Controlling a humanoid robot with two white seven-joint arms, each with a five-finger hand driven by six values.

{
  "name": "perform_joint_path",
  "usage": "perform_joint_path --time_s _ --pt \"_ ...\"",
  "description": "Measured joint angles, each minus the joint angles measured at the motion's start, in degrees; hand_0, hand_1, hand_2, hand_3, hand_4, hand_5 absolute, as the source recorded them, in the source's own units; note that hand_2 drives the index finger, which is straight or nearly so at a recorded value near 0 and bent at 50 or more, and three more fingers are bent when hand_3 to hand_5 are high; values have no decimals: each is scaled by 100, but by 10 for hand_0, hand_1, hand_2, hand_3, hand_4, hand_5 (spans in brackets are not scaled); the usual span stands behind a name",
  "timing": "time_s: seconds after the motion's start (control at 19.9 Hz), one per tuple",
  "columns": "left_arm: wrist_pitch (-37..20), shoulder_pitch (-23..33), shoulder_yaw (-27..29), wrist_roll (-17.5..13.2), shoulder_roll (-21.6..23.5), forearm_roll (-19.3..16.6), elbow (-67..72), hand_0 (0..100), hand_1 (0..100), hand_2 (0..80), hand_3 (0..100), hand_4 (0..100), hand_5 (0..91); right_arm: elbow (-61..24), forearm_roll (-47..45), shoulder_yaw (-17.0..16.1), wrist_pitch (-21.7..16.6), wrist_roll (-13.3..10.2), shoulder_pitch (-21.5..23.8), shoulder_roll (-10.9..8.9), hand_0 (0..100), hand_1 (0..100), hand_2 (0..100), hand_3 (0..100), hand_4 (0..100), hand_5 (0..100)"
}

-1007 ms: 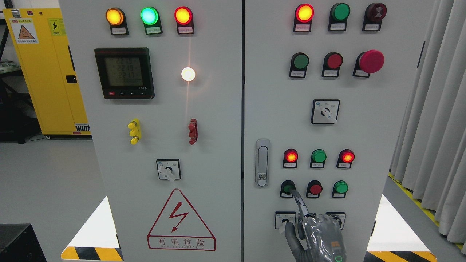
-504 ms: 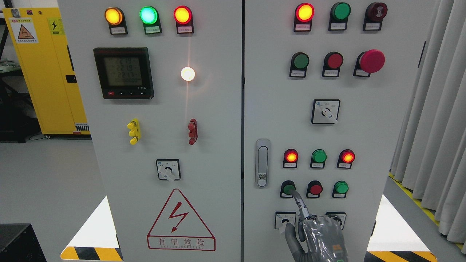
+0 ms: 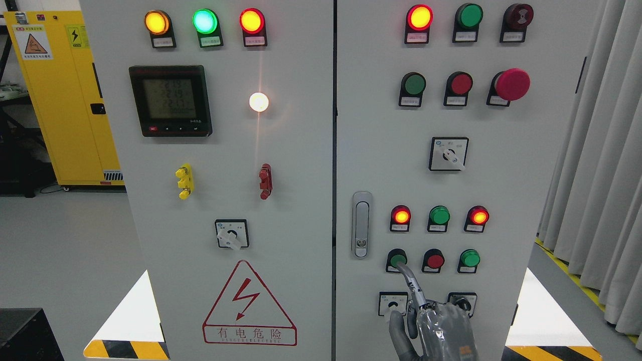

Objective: Press green start button

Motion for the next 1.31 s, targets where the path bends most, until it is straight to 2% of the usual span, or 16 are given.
perform_joint_path --time_s 0.05,0.1,0.15,0.25,0.3,0.35,0.4,0.5,0.65,0.81,1.31 --pt "0 0 0 0 0 0 0 120 556 0 0 0 0 -52 -267 20 -4 -8 86 6 813 835 33 386 474 586" --pt "0 0 0 0 0 0 0 120 556 0 0 0 0 -96 -557 40 -8 -18 175 11 833 816 23 246 303 370" --pt "0 0 0 0 0 0 0 120 556 0 0 0 0 -156 -870 64 -16 -28 245 13 830 809 15 220 261 316" --pt "0 0 0 0 0 0 0 120 556 0 0 0 0 -282 -1468 103 -29 110 438 19 850 784 0 129 177 209" --pt "0 0 1 0 0 1 0 120 556 0 0 0 0 -338 -1812 122 -45 208 534 21 851 780 0 121 165 199" --pt "0 0 1 0 0 1 0 120 556 0 0 0 0 -403 -2092 140 -54 294 653 23 858 760 0 33 79 111" --pt "0 0 1 0 0 1 0 120 556 0 0 0 0 -465 -2356 155 -92 361 766 24 854 717 0 0 31 36" --pt "0 0 1 0 0 1 0 120 556 0 0 0 0 -567 -2833 185 -203 460 972 27 816 706 0 0 22 25" --pt "0 0 1 0 0 1 0 120 556 0 0 0 0 -708 -3408 219 -405 527 1252 32 820 656 0 0 0 0" --pt "0 0 1 0 0 1 0 120 556 0 0 0 0 -836 -3823 257 -479 553 1493 34 772 650 0 0 0 0" --pt "0 0 1 0 0 2 0 120 556 0 0 0 0 -1073 -4403 381 -485 570 1798 33 652 647 0 0 0 0"
